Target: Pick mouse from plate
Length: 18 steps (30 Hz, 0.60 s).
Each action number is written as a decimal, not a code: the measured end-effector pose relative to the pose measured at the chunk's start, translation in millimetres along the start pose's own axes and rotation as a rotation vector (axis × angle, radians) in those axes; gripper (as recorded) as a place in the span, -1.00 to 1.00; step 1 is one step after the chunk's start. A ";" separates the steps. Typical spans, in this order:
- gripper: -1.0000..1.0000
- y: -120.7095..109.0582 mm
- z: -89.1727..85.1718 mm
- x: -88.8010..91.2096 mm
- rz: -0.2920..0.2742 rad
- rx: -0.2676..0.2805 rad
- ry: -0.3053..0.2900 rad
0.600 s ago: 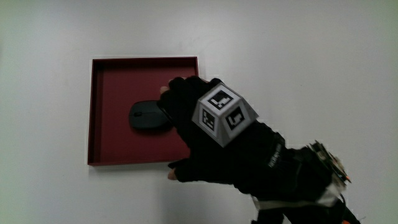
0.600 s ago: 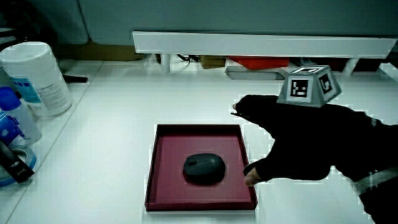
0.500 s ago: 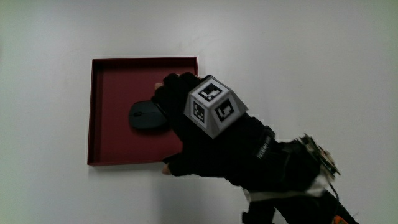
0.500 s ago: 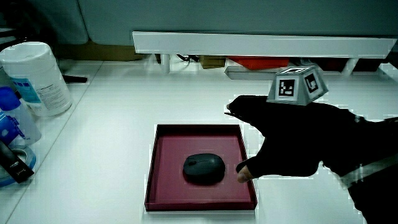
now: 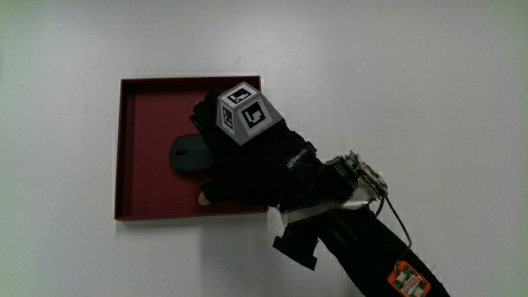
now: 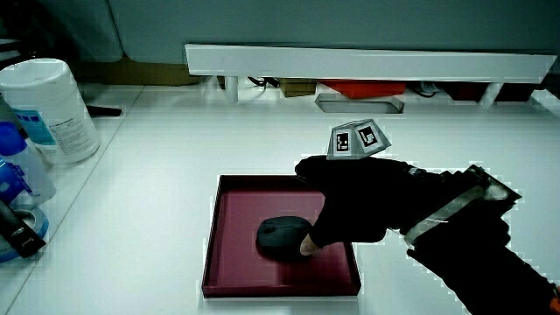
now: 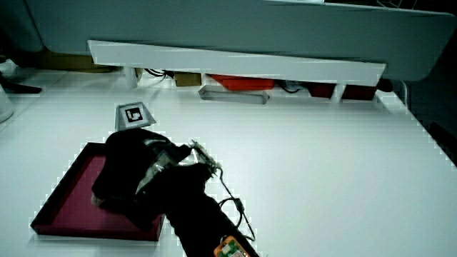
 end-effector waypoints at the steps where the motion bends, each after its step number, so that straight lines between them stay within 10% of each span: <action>1: 0.00 3.0 -0.7 0.4 0.005 -0.004 0.006; 18: 0.00 58.0 -22.1 2.9 -0.039 -0.094 0.012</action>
